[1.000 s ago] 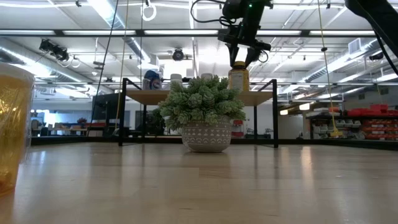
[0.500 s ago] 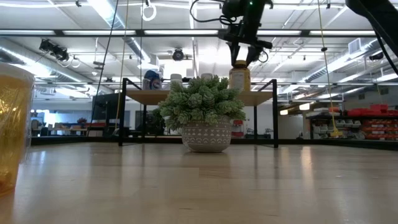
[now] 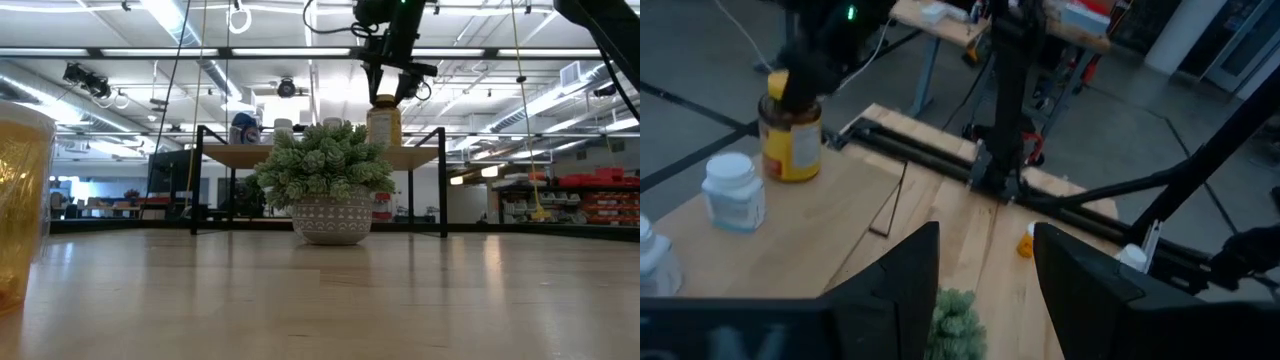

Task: Pick and place medicine bottles onto shelf by color
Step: Adjust the yellow medicine on the shelf, then put the pink medicine bottle on the shelf

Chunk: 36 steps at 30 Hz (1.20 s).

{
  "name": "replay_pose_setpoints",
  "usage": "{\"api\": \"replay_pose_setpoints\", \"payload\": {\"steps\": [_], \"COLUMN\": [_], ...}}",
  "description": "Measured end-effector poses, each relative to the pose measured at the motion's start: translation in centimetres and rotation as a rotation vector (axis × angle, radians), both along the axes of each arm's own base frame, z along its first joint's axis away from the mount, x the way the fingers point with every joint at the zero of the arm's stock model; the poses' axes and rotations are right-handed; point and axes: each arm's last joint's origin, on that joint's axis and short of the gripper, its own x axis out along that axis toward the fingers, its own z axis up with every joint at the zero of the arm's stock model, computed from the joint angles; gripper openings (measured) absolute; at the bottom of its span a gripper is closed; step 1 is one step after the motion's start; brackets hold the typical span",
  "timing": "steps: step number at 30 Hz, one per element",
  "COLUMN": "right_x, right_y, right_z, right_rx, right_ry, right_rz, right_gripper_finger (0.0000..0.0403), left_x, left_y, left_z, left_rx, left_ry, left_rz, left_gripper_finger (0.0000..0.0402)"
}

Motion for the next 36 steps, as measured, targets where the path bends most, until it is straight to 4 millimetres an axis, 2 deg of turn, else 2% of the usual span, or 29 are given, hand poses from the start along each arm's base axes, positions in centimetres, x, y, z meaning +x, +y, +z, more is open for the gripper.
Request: {"api": "replay_pose_setpoints", "payload": {"steps": [11,18,23,28,36], "right_x": [-0.9,-0.3,1.7,3.5,4.3], "right_y": [1.0,4.2,8.5,14.3,23.1], "right_z": [3.2,4.0,4.2,4.2,4.2], "right_rx": [-0.055,-0.032,-0.015,-0.009,-0.041], "right_ry": [-0.054,-0.074,-0.093,-0.095,-0.085], "right_rz": [0.014,0.1,0.225,0.396,0.623], "right_gripper_finger": [0.031,0.0314,0.0314,0.0314,0.0314], "left_x": [-1.3,-2.2,-2.4,-2.8,-2.3], "left_y": [-0.3,-1.3,-2.1,-2.9,-5.7], "left_z": [-1.3,-2.7,-3.9,-4.7,-5.2], "left_rx": [-0.014,-0.096,-0.146,-0.185,-0.133], "left_ry": [0.159,0.319,0.459,0.569,0.643], "left_rz": [-0.007,-0.093,-0.119,-0.138,-0.29], "left_gripper_finger": [0.0172,0.0172,0.0172,0.0172,0.0172]}}
